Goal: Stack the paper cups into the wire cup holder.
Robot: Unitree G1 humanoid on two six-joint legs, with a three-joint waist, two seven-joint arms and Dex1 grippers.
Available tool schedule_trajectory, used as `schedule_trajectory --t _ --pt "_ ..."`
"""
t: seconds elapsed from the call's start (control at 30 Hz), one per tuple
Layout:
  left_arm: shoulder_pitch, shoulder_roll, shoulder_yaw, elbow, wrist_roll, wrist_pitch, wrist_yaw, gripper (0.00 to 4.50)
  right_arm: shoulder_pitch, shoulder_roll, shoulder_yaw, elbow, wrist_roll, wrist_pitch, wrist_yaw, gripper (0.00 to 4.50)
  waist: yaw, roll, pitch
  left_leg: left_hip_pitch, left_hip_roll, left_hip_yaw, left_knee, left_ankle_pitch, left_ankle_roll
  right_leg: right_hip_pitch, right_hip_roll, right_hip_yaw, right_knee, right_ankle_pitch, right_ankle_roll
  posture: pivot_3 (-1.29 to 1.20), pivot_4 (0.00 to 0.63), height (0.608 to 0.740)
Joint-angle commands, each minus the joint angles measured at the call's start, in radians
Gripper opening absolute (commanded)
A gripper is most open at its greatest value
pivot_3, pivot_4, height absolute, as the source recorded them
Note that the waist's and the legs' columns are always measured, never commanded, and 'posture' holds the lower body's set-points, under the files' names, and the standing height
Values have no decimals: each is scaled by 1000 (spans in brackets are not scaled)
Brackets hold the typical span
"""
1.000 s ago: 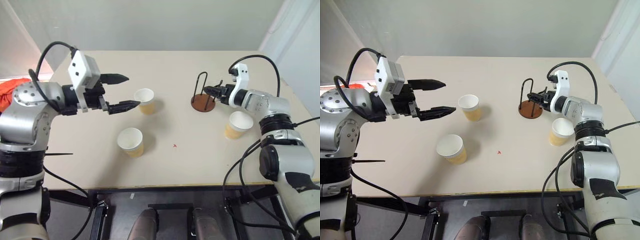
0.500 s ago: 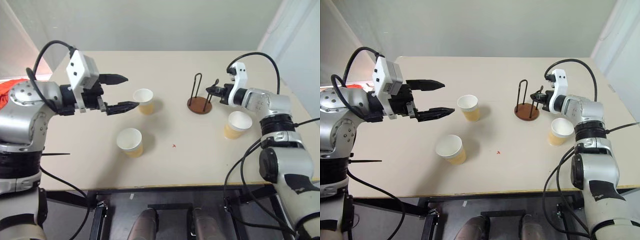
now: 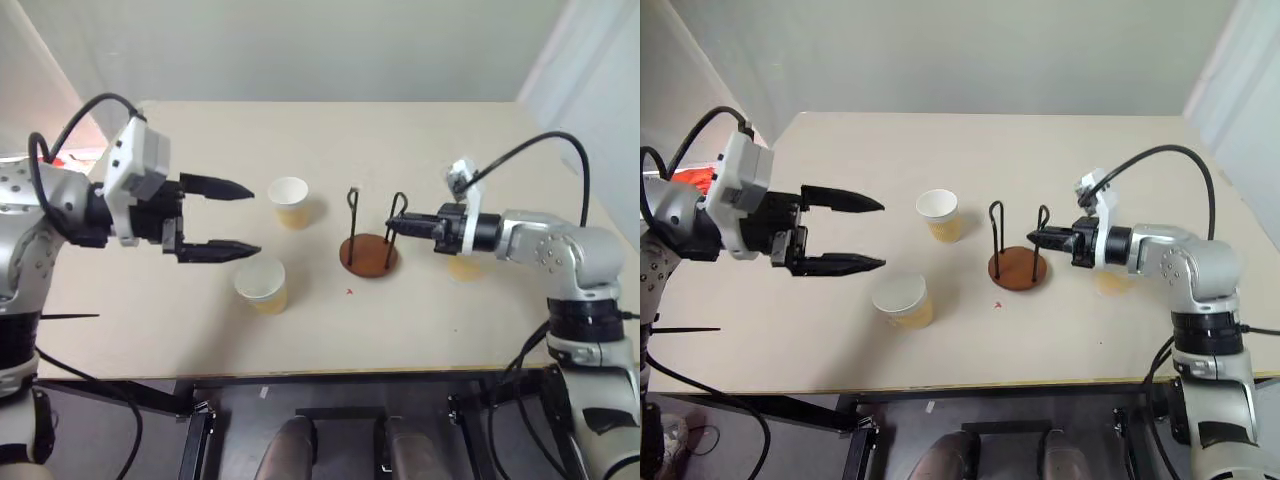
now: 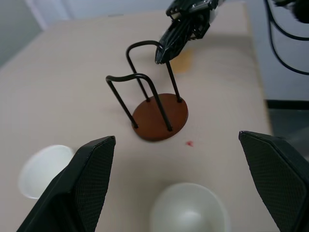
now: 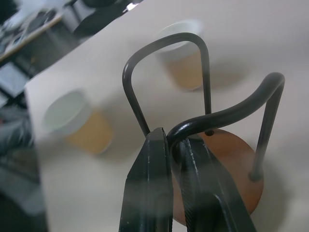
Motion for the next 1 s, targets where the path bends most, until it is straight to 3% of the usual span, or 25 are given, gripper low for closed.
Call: schedule_trajectory --t 0.03,0.43,0.67,0.77,0.87,1.0 --pt "32 34 25 -53 -15 3 -28 4500 31 12 -13 -126 50 3 -39 28 -1 0 0 0 0 0 0 0 0 0 0 0 0 0 0 0 150 740" --pt "50 43 12 -40 21 -14 -31 4500 129 -22 99 -211 9 -68 -85 28 -1 -2 -1 0 0 0 0 4 1 0 0 2 0 0 0 0 150 740" --pt "39 40 10 -35 28 -14 -24 4500 109 -49 132 -183 15 -46 -82 2325 0 -3 -2 0 0 0 0 4 0 0 0 2 0 0 0 0 150 740" --pt "34 41 9 -31 29 -17 -30 4500 99 -124 168 -196 6 -54 -33 3323 1 -3 -2 -1 0 0 0 3 0 0 0 2 -2 0 0 0 150 740" --pt "6 30 -7 -8 42 -38 -37 4500 97 -292 213 -253 -7 -98 98 4431 5 -3 -2 -2 0 0 0 3 0 0 0 1 -4 0 0 0 150 740" --pt "-30 13 -29 14 52 -59 -47 4500 15 -413 167 -232 2 -132 182 4431 4 -4 -2 -4 0 0 0 2 0 0 0 1 -7 0 0 0 150 740"
